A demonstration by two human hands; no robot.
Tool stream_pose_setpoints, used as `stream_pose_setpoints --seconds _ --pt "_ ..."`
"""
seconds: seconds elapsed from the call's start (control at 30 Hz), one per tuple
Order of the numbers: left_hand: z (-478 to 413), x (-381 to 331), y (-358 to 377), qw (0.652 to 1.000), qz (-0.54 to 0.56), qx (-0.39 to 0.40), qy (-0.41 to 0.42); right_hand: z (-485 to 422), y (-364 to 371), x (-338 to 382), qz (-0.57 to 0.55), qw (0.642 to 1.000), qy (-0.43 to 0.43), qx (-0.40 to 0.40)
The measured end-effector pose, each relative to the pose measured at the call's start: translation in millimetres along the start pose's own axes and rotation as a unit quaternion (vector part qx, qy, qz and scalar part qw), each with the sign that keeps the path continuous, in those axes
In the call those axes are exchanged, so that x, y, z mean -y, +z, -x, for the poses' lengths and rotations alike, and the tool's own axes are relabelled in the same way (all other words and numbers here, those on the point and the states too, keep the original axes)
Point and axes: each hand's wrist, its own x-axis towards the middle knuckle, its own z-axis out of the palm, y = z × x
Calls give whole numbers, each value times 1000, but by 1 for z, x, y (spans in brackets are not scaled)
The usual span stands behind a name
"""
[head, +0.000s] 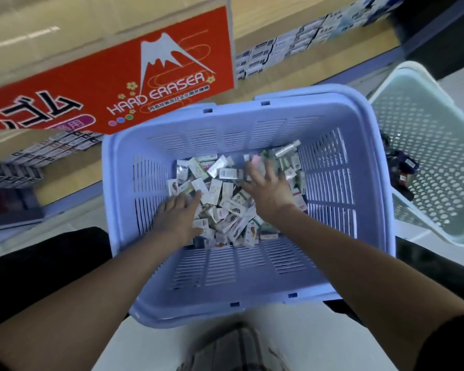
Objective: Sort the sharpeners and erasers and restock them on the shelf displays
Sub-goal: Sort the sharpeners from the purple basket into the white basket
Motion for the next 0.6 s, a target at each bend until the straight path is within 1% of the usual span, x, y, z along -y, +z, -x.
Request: stream_pose_setpoints --seconds 0.1,0.17,0.2,0.27,0.3,0.33,0.4,0.53,0.6 --pt "5 -2 6 999 -14 -19 -30 22 9 0 -105 990 88 27" --pt "10 -3 7 999 -6 -27 -29 35 19 1 -204 967 132 83" --pt "13 -4 7 999 1 -28 -28 41 25 0 -248 954 126 116" --pt "22 -5 5 999 15 -20 -30 56 28 -1 -305 933 66 181" --pt "27 -7 4 999 22 -21 -29 61 25 -3 -337 923 53 180" --pt "32 -9 1 999 30 -25 -26 66 16 -5 -378 910 58 161" --pt "46 -14 -7 997 53 -50 -9 74 -8 -6 -434 892 75 101" --pt "76 -31 -41 980 144 -121 55 99 -57 -11 -450 889 75 29" --pt "90 -39 -64 969 177 -159 71 122 -81 -17 -456 887 69 -13"
